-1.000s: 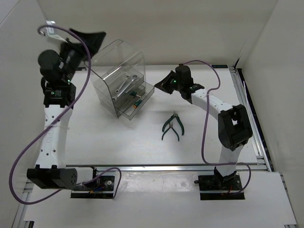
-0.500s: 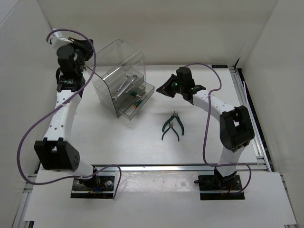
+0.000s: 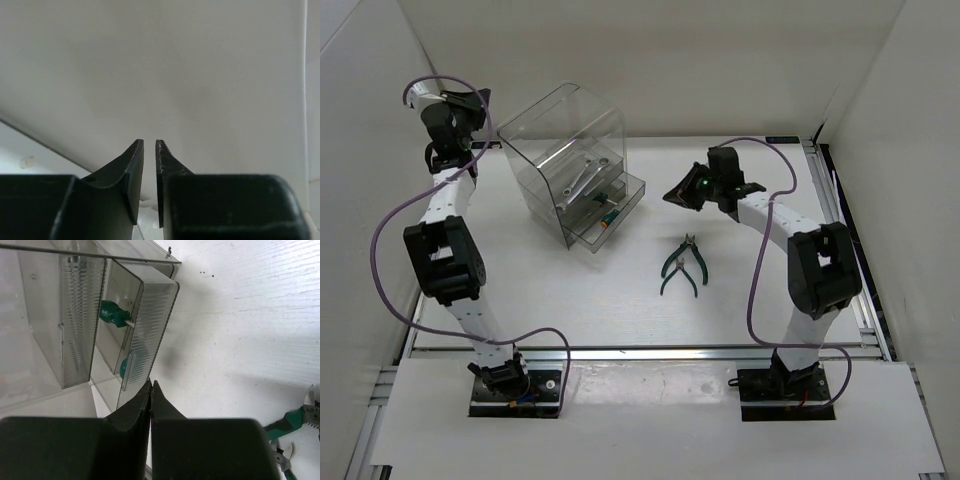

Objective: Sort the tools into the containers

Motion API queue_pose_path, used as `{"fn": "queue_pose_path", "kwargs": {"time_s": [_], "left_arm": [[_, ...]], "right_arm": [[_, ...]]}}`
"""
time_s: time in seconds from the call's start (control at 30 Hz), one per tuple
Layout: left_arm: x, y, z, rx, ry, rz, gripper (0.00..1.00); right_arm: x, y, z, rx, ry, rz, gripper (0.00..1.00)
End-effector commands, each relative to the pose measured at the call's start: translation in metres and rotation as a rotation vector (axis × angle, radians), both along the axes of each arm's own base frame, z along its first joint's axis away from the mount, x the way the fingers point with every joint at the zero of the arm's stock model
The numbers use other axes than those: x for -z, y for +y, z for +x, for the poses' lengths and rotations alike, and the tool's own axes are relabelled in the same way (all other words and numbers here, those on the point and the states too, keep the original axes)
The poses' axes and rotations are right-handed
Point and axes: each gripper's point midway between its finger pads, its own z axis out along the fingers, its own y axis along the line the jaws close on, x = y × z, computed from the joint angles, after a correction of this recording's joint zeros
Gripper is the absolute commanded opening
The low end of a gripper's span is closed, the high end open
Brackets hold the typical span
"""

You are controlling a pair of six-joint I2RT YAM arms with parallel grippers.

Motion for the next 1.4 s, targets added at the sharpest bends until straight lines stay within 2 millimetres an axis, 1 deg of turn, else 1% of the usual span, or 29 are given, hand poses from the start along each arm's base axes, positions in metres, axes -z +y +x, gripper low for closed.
{"fn": "queue_pose_path", "kwargs": {"time_s": [0.0,0.07,0.1,0.13,0.23,0.27,0.3,0.33,0.37,0.43,0.57,0.63,0.67,0.7,0.73,0.8,0.83,0.87,0.9,0.97,1.03,1.07,1.1,1.13,1.17,1.2,1.23,1.3,1.37], "left_arm": [[-0.007,-0.014,0.011,0.155,-0.094,-0.026,0.29],[0.013,-0.025,0.021,0.232,-0.063,-0.019,0.29],[0.037,-0.029,0.03,0.272,-0.036,-0.028,0.26],[0.044,-0.046,0.03,0.35,-0.033,-0.044,0.25],[0.086,-0.068,0.039,0.447,0.013,-0.081,0.25],[0.096,-0.075,0.04,0.471,0.031,-0.088,0.26],[0.113,-0.078,0.039,0.488,0.061,-0.098,0.26],[0.119,-0.084,0.037,0.506,0.074,-0.104,0.26],[0.129,-0.09,0.036,0.52,0.089,-0.104,0.26],[0.15,-0.104,0.032,0.564,0.13,-0.107,0.26],[0.18,-0.154,0.014,0.692,0.197,-0.095,0.26],[0.192,-0.172,0.004,0.731,0.229,-0.092,0.27],[0.194,-0.188,-0.003,0.765,0.241,-0.078,0.27],[0.195,-0.196,-0.007,0.783,0.253,-0.073,0.27],[0.206,-0.205,-0.016,0.804,0.282,-0.078,0.27],[0.203,-0.213,-0.024,0.817,0.284,-0.071,0.27],[0.207,-0.213,-0.027,0.817,0.296,-0.079,0.27],[0.202,-0.232,-0.033,0.851,0.293,-0.072,0.27],[0.204,-0.239,-0.036,0.864,0.299,-0.071,0.27],[0.199,-0.242,-0.038,0.875,0.305,-0.058,0.27],[0.2,-0.241,-0.042,0.874,0.322,-0.037,0.27],[0.204,-0.242,-0.044,0.873,0.335,-0.032,0.27],[0.201,-0.24,-0.044,0.867,0.332,-0.014,0.27],[0.202,-0.239,-0.046,0.863,0.344,0.004,0.27],[0.201,-0.236,-0.043,0.85,0.345,0.009,0.27],[0.201,-0.237,-0.043,0.851,0.346,0.01,0.28],[0.2,-0.237,-0.043,0.853,0.349,0.009,0.29],[0.2,-0.236,-0.044,0.851,0.356,0.011,0.29],[0.201,-0.234,-0.046,0.844,0.367,0.015,0.3]], "right_arm": [[0.002,0.014,0.005,-0.048,-0.01,0.059,0.0],[0.017,0.017,0.003,-0.019,0.05,0.121,0.0],[0.021,0.022,0.008,-0.01,0.056,0.165,0.0],[0.031,0.029,0.007,-0.005,0.09,0.192,0.0],[0.045,0.049,0.011,0.004,0.164,0.263,0.0],[0.037,0.061,0.015,-0.016,0.149,0.272,0.0],[0.046,0.068,0.011,-0.033,0.182,0.256,0.0],[0.049,0.075,0.009,-0.053,0.187,0.248,0.0],[0.039,0.088,0.01,-0.084,0.166,0.253,0.0],[0.04,0.098,0.006,-0.114,0.168,0.239,0.0],[0.032,0.116,0.013,-0.123,0.157,0.281,0.0],[0.029,0.123,0.014,-0.141,0.17,0.31,0.0],[0.029,0.129,0.014,-0.164,0.181,0.336,0.0],[0.019,0.135,0.017,-0.177,0.174,0.365,0.0],[0.016,0.14,0.016,-0.179,0.191,0.389,0.0],[0.003,0.152,0.018,-0.207,0.16,0.431,0.0],[0.002,0.155,0.018,-0.212,0.16,0.432,0.0],[0.003,0.16,0.016,-0.224,0.175,0.434,0.0],[0.007,0.161,0.018,-0.227,0.181,0.428,0.0],[0.009,0.164,0.014,-0.257,0.205,0.431,0.0],[0.022,0.154,0.011,-0.251,0.227,0.426,0.0],[0.009,0.148,0.009,-0.245,0.196,0.437,0.02],[0.004,0.141,0.008,-0.229,0.174,0.441,0.05],[0.017,0.131,0.004,-0.198,0.169,0.433,0.07],[0.012,0.124,0.003,-0.191,0.135,0.428,0.13],[-0.002,0.115,0.003,-0.187,0.09,0.43,0.16],[0.003,0.108,0.0,-0.177,0.073,0.417,0.18],[-0.005,0.097,-0.001,-0.171,0.019,0.397,0.22],[0.004,0.09,-0.001,-0.156,0.005,0.378,0.24]]}}
